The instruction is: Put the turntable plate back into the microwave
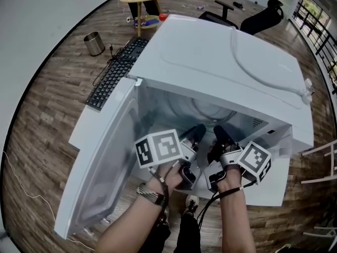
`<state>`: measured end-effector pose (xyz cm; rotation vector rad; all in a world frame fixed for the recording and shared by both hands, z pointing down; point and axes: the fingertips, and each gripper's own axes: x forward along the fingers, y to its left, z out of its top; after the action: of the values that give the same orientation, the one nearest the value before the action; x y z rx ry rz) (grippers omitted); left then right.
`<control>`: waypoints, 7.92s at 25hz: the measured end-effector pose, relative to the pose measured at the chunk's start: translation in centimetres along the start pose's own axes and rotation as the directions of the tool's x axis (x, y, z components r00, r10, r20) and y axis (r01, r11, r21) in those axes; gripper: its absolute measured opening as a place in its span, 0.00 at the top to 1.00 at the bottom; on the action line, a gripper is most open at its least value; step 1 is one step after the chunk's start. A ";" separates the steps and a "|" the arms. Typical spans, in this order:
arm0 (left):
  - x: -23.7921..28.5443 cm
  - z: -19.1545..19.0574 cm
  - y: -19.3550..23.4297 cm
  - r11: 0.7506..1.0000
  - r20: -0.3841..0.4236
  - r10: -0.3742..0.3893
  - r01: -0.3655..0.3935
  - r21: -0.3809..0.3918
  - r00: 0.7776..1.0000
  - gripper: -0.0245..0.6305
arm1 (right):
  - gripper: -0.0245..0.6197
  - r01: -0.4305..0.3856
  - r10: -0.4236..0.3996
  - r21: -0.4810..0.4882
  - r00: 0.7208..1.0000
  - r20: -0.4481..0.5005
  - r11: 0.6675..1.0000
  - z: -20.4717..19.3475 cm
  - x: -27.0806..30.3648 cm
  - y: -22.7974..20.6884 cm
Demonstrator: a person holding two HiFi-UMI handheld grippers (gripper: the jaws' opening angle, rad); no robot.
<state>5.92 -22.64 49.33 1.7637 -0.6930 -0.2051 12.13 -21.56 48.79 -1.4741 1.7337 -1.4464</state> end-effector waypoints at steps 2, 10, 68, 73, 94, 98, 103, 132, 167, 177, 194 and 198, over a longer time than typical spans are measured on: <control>0.0 -0.1 0.1 1.000 -0.006 -0.001 0.001 0.008 1.000 0.86 | 0.92 0.001 -0.001 0.005 1.000 0.011 1.000 0.4 0.0 0.1; -0.7 0.0 0.2 1.000 0.008 -0.009 0.009 0.003 1.000 0.84 | 0.92 -0.002 0.002 0.009 1.000 0.005 1.000 -0.1 -0.1 0.0; -2.6 4.1 0.2 0.966 0.168 0.112 -0.147 0.214 0.979 0.96 | 0.92 0.007 -0.005 -0.103 1.000 0.019 0.995 -0.3 0.6 1.0; -2.8 4.2 0.3 0.963 0.176 0.118 -0.156 0.221 0.977 0.96 | 0.92 0.009 -0.008 -0.093 1.000 0.008 0.996 -0.5 0.5 0.7; -2.1 4.2 1.4 0.940 0.186 0.189 -0.232 0.249 0.964 0.91 | 0.92 0.006 -0.005 -0.089 1.000 0.014 0.996 -0.8 0.9 0.7; -2.0 3.7 1.3 0.944 0.166 0.176 -0.214 0.251 0.970 0.91 | 0.92 0.009 -0.008 -0.090 1.000 0.019 0.996 -0.6 0.7 0.6; -3.2 5.5 1.9 0.924 0.239 0.205 -0.268 0.272 0.949 0.82 | 0.92 0.012 -0.009 -0.091 1.000 0.027 0.996 -0.3 0.6 0.5; -1.9 4.5 0.5 0.924 0.189 0.169 -0.222 0.312 0.967 0.77 | 0.92 0.030 -0.025 -0.111 0.999 0.044 0.993 0.1 0.4 0.4; -6.9 3.1 -10.4 0.497 0.299 -0.016 -0.252 0.830 0.954 0.97 | 0.96 0.089 0.072 -0.733 0.980 0.186 0.674 0.5 -6.7 10.2; -8.1 3.1 -18.2 0.393 0.287 -0.147 -0.210 0.895 0.947 0.96 | 0.96 0.147 0.155 -0.837 0.952 0.265 0.527 4.9 -11.5 16.4; -11.5 5.8 -28.4 0.292 0.255 -0.236 -0.181 0.939 0.938 0.96 | 0.96 0.179 0.284 -0.880 0.902 0.326 0.441 10.4 -16.9 26.2; -11.6 5.4 -29.4 0.275 0.212 -0.228 -0.146 0.950 0.950 0.96 | 0.96 0.195 0.291 -0.892 0.898 0.329 0.409 11.1 -18.4 27.2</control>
<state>4.14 -16.23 17.96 3.0256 -1.1510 -0.0739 15.67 -12.82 15.39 -1.9842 2.3152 0.1316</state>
